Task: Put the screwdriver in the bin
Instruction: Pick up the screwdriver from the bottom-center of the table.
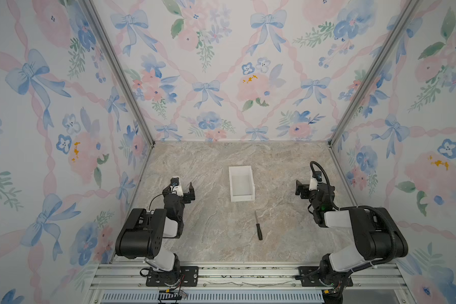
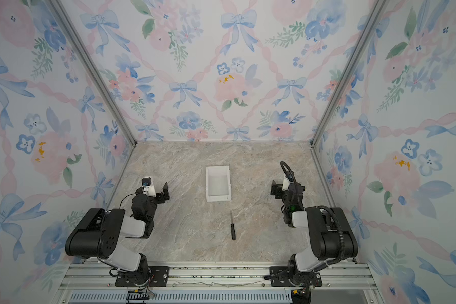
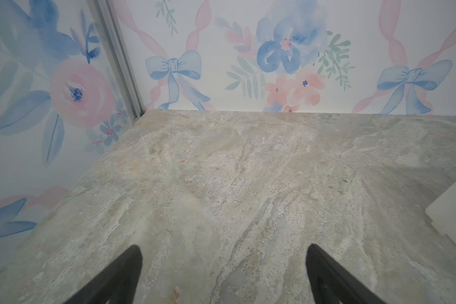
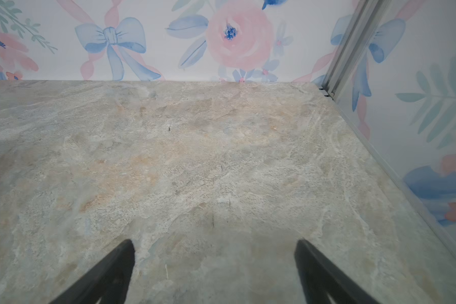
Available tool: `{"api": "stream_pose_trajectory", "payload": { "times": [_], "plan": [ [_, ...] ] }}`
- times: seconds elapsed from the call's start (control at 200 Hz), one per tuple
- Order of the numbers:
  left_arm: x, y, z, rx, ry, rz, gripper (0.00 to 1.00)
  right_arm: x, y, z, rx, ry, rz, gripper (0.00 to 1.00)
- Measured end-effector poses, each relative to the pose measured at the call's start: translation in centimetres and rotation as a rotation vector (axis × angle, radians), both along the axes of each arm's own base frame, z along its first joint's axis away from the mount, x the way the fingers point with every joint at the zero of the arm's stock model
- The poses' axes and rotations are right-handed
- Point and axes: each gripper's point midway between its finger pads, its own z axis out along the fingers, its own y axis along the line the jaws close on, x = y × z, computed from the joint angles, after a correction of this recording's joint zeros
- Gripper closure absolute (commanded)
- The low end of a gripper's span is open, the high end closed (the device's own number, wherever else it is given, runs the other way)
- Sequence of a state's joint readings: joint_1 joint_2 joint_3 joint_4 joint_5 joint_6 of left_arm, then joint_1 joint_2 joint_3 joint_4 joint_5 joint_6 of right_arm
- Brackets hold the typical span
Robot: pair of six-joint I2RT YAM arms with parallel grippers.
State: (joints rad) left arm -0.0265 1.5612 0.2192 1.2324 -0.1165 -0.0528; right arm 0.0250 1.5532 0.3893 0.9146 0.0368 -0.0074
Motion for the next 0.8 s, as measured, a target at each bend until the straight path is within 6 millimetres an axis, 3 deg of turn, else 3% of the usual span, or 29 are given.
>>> {"api": "stream_pose_trajectory", "payload": {
  "times": [0.57, 0.63, 0.8],
  "plan": [
    [0.6, -0.5, -0.1, 0.013, 0.022, -0.029, 0.02, -0.2, -0.1, -0.1, -0.027, 0.050, -0.037, 0.03],
    [1.4, -0.6, 0.0, 0.014, 0.052, -0.034, 0.02, 0.2, 0.6, 1.3, -0.046, 0.070, -0.038, 0.03],
    [5.2, -1.6, 4.1, 0.036, 0.091, -0.103, 0.02, 0.4, 4.1, 10.1, -0.018, 0.012, 0.010, 0.03]
  ]
}}
